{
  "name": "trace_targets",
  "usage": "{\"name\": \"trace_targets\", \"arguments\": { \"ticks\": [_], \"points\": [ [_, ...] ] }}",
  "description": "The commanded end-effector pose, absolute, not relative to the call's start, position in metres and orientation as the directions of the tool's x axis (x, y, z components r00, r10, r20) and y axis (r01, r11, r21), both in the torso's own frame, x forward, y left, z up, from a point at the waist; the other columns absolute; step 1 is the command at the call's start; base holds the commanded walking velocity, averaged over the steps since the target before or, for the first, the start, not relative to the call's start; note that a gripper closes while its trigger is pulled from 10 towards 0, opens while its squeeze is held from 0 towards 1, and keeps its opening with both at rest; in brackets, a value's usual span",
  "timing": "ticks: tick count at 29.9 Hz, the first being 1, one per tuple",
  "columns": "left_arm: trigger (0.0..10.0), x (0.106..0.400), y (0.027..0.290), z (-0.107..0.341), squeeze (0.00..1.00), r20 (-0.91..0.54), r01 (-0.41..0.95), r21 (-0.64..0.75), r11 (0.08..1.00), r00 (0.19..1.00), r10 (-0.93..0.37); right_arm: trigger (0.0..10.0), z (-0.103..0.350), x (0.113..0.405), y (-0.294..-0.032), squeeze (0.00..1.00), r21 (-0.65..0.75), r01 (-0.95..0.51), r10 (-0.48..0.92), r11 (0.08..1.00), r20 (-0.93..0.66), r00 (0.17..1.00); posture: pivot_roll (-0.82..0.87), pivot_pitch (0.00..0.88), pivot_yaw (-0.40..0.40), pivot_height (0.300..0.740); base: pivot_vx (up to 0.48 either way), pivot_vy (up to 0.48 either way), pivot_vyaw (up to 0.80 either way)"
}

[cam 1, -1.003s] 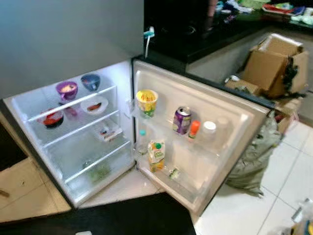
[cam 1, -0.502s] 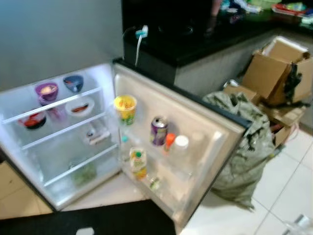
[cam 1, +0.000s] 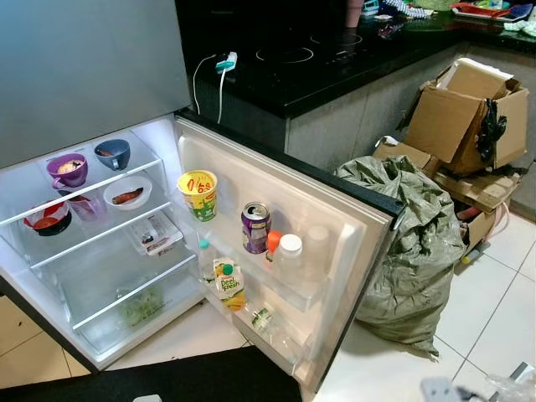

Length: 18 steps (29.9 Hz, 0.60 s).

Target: Restocking fridge

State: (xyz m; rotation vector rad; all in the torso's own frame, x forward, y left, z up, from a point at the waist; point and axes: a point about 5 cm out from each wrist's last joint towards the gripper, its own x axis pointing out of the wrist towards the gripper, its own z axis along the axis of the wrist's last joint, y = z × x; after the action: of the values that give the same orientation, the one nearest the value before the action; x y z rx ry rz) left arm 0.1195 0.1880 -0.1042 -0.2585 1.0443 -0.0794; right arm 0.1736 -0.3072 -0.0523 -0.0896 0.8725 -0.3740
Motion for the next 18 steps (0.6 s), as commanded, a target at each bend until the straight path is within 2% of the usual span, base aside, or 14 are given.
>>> {"name": "trace_targets", "arguments": {
  "ticks": [1, 2, 5, 7, 13, 16, 18],
  "points": [
    [10.0, 0.108, 0.185, -0.108, 0.00, -0.861, -0.065, -0.263, 0.963, 0.465, -0.204, 10.0, -0.035, 0.191, -0.321, 0.00, -0.152, 0.406, -0.400, 0.901, -0.650, 0.646, -0.06, 0.058, 0.011, 0.740, 0.000, 0.000, 0.00],
    [10.0, 0.108, 0.185, -0.108, 0.00, -0.861, -0.064, -0.263, 0.963, 0.466, -0.204, 10.0, -0.027, 0.201, -0.324, 0.00, -0.112, 0.425, -0.398, 0.898, -0.618, 0.678, -0.06, 0.057, 0.010, 0.740, 0.000, 0.000, 0.00],
    [10.0, 0.108, 0.185, -0.108, 0.00, -0.861, -0.063, -0.263, 0.963, 0.467, -0.204, 10.0, -0.018, 0.210, -0.327, 0.00, -0.077, 0.440, -0.398, 0.895, -0.586, 0.706, -0.06, 0.057, 0.010, 0.740, 0.000, 0.000, 0.00],
    [10.0, 0.109, 0.185, -0.108, 0.00, -0.859, -0.062, -0.262, 0.963, 0.470, -0.204, 10.0, 0.012, 0.242, -0.335, 0.00, 0.061, 0.470, -0.392, 0.881, -0.463, 0.795, -0.06, 0.058, 0.010, 0.740, 0.000, 0.000, 0.00],
    [10.0, 0.109, 0.184, -0.108, 0.00, -0.855, -0.060, -0.270, 0.961, 0.473, -0.210, 10.0, 0.035, 0.265, -0.335, 0.00, 0.151, 0.459, -0.385, 0.876, -0.356, 0.852, -0.06, 0.058, 0.007, 0.740, 0.000, 0.000, 0.00],
    [10.0, 0.109, 0.183, -0.108, 0.00, -0.855, -0.061, -0.272, 0.960, 0.474, -0.212, 10.0, 0.042, 0.275, -0.329, 0.00, 0.230, 0.406, -0.331, 0.884, -0.305, 0.893, -0.06, 0.058, 0.007, 0.740, 0.000, 0.000, 0.00],
    [10.0, 0.109, 0.184, -0.108, 0.00, -0.855, -0.060, -0.271, 0.961, 0.473, -0.211, 10.0, 0.049, 0.286, -0.315, 0.00, 0.304, 0.267, -0.196, 0.914, -0.243, 0.950, -0.06, 0.058, 0.007, 0.740, 0.000, 0.000, 0.00]
  ]
}}
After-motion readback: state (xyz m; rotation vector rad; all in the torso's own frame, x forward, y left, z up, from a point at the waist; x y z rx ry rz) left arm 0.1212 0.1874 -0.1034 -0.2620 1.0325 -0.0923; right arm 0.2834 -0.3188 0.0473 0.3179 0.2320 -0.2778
